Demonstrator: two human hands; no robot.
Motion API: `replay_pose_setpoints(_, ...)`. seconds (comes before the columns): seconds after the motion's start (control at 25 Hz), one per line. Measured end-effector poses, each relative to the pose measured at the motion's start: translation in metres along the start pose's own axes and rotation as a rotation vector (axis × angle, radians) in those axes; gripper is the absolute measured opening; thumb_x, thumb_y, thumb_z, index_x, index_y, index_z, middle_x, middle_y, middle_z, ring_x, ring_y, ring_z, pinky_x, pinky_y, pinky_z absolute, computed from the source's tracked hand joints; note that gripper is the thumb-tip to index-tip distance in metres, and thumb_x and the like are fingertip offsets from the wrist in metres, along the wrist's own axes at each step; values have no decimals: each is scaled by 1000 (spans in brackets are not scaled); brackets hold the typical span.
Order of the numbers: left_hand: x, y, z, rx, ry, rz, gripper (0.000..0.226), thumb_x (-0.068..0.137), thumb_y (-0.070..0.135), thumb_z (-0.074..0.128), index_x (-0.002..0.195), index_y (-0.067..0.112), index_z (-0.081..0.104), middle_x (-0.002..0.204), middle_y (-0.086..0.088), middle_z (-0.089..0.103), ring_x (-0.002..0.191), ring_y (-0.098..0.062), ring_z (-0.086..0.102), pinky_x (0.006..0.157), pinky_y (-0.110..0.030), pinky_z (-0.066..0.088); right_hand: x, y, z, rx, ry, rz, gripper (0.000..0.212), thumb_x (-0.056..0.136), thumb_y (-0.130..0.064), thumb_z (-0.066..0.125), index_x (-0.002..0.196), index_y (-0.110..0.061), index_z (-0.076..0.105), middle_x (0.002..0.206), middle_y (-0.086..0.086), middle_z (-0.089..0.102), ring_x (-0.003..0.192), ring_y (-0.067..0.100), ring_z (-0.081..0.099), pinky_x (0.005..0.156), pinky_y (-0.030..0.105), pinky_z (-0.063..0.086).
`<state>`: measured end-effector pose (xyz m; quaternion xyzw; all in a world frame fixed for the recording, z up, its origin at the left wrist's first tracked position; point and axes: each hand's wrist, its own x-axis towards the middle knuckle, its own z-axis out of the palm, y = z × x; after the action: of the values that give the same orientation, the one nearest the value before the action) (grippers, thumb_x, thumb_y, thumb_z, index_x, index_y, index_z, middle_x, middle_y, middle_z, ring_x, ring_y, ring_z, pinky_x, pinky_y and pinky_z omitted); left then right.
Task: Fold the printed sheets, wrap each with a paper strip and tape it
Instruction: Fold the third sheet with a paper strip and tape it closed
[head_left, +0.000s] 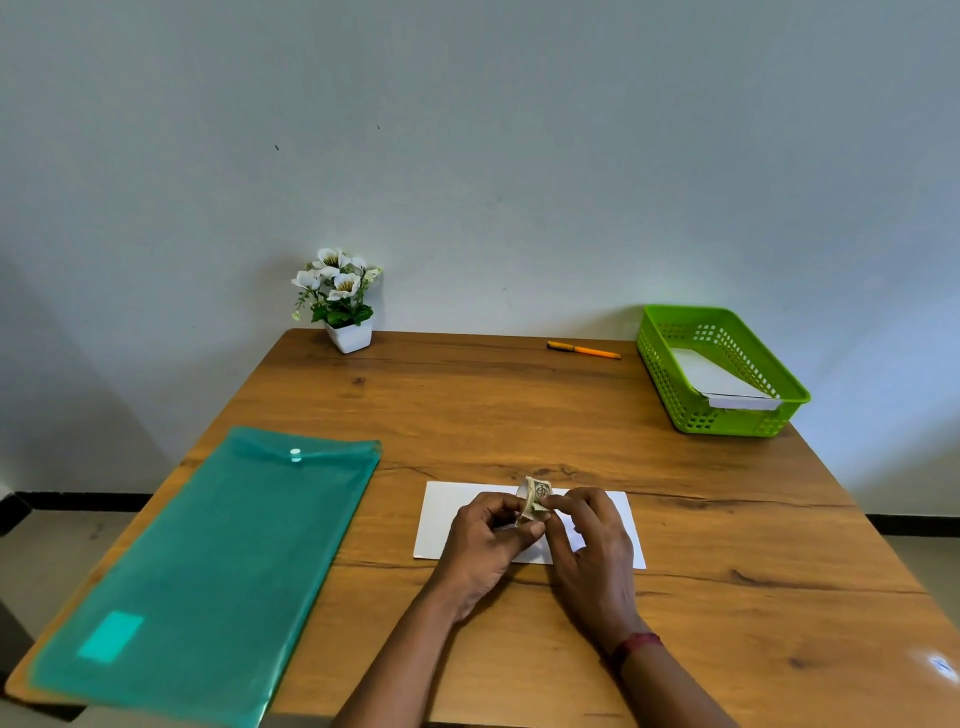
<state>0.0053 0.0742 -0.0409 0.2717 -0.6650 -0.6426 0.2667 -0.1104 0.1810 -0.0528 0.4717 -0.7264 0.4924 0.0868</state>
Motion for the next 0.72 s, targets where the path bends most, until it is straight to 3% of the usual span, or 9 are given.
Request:
replay_pose_setpoints(0.2,2,-1,0,94,-36,-21,19,87,13,75,100,26,74,100,5,74,96,-8,69,79,-21,54,0,3,0,20,28,28,11,91,-16,66,100,-21,66,97,-10,56,87,8,56,63,32,51)
replay_pose_setpoints(0.4,1,-1,0,132,-4,-11,11,91,22,71,100,26,74,98,10,72,94,-3,66,75,-16,52,0,1,-1,29,58,35,14,87,-9,72,95,-18,65,94,-8,57,81,10,56,63,12,43)
replay_pose_setpoints(0.6,0,0,2,129,31,11,10,92,23,70,100,26,74,98,9,72,95,-5,66,77,-18,52,-2,0,-2,46,46,8,6,92,-21,64,97,-19,66,96,-8,56,84,8,56,65,11,44)
replay_pose_setpoints(0.72,-1,1,3,115,49,22,10,93,21,69,100,25,74,96,7,73,93,-8,67,77,-22,54,-3,-1,-2,84,51,-4,12,93,-29,57,96,-21,66,96,-9,56,85,7,56,65,11,43)
